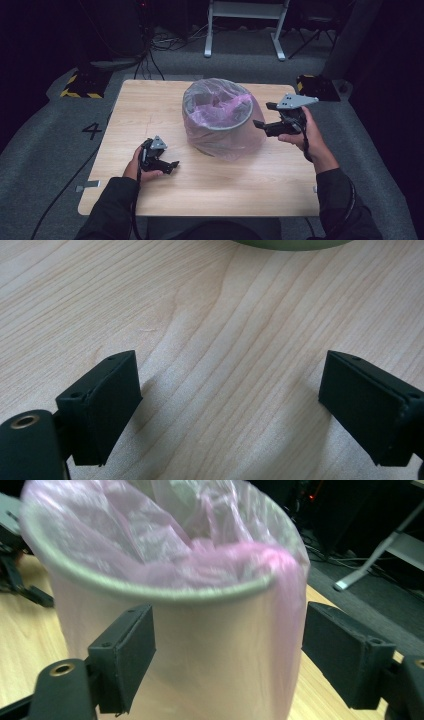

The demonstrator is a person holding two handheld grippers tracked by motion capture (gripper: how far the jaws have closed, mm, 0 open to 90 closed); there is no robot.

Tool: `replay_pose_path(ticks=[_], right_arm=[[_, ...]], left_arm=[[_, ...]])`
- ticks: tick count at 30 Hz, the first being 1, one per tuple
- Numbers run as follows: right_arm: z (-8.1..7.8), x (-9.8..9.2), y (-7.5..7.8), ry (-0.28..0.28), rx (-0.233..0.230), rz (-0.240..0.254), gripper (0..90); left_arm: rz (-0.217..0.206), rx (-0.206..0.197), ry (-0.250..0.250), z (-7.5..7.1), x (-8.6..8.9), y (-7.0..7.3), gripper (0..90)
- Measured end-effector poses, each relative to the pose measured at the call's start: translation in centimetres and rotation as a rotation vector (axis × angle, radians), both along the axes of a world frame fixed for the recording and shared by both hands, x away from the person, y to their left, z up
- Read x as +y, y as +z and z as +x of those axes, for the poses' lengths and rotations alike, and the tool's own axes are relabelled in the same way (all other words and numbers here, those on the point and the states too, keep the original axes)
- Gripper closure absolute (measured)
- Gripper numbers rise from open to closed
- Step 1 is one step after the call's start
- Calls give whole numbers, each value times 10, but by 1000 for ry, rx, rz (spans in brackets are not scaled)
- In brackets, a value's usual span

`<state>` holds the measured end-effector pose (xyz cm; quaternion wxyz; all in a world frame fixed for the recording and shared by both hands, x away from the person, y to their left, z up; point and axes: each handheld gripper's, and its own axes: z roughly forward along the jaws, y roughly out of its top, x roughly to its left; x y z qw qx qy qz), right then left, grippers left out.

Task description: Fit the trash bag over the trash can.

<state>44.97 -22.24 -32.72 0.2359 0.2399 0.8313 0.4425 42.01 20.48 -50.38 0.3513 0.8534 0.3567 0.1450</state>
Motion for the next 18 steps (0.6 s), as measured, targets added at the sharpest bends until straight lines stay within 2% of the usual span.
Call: replay_pose_path(ticks=[3, 8, 11, 14, 18], right_arm=[[-2, -4, -9, -13, 8, -7, 215], [-4, -9, -27, -30, 23, -56, 213], [-4, -13, -37, -34, 41, -69, 212], [-5, -15, -52, -41, 63, -115, 209], [-9, -17, -66, -39, 82, -150, 207]], left_arm=[[0, 0, 0, 0, 0, 0, 97], [0, 0, 0, 0, 0, 0, 97], [-1, 0, 0, 0, 0, 0, 97], [0, 0, 0, 0, 0, 0, 97], [0, 0, 0, 0, 0, 0, 97]])
